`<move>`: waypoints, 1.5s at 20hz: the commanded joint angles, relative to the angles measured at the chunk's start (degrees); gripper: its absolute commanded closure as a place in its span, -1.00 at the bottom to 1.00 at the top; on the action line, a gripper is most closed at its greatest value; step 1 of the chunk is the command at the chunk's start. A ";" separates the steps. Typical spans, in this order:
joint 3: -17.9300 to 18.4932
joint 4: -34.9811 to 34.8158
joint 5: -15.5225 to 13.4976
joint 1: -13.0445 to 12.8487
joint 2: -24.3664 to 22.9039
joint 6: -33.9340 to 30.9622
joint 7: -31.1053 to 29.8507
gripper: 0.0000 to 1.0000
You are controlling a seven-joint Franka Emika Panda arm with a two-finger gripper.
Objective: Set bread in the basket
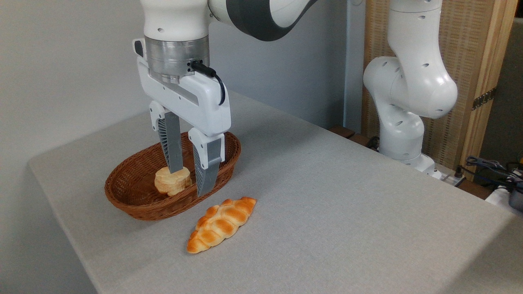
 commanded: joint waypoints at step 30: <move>-8.23 -9.10 -1.59 7.47 2.62 -1.04 -0.01 -1.00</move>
